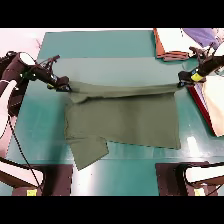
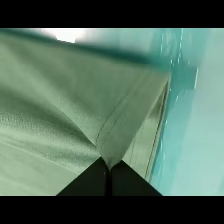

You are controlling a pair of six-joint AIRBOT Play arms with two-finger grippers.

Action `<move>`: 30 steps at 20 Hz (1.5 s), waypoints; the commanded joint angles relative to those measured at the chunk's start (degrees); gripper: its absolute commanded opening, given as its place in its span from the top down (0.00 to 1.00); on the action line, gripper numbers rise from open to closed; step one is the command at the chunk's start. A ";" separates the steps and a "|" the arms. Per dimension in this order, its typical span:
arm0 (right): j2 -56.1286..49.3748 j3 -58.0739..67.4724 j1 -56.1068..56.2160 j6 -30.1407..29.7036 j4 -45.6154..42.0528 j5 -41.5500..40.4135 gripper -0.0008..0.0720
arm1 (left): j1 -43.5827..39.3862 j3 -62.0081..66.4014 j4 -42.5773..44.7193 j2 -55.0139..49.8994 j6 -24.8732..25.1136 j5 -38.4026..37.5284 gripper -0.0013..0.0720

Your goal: Fold the shirts.

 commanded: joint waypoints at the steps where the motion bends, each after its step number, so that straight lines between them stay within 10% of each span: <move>1: 3.82 -10.40 0.68 0.00 -0.26 -5.79 0.97 | -0.04 -5.20 -1.09 -0.04 0.04 0.66 0.95; 2: 4.37 -12.17 0.66 0.02 0.04 -6.75 0.92 | -0.04 -5.44 -0.90 -0.04 -1.90 0.72 0.94; 3: 4.79 -13.27 0.52 0.02 1.07 -7.48 0.59 | -0.04 -5.40 -0.94 0.17 -2.49 0.79 0.75; 4: 5.38 -13.73 0.11 0.02 1.29 -7.78 0.43 | 0.00 -5.16 -0.94 0.74 -3.32 0.59 0.39; 5: 6.36 -13.75 -0.66 0.02 1.31 -7.50 0.43 | 0.02 -4.98 -0.92 1.68 -4.44 0.02 0.35; 11: 18.18 -16.06 -6.10 -1.07 1.31 -1.66 0.43 | 0.02 -20.02 13.20 22.10 -9.35 -2.47 0.35; 22: 25.31 -22.45 -4.94 -1.57 9.94 -8.52 0.43 | -0.04 -62.71 -3.17 44.04 -10.97 6.23 0.35; 26: 25.35 -22.45 -4.94 -1.57 10.23 -7.76 0.43 | -0.04 -64.70 -10.97 44.06 -6.78 10.23 0.40; 29: 25.33 -22.51 -5.27 -2.64 8.66 -3.63 0.43 | -0.04 -64.08 -10.95 44.06 -5.49 9.64 0.95; 30: 25.38 -23.17 -5.90 -2.64 6.64 -1.16 0.43 | -0.04 -63.12 -10.80 44.06 -4.92 8.61 0.95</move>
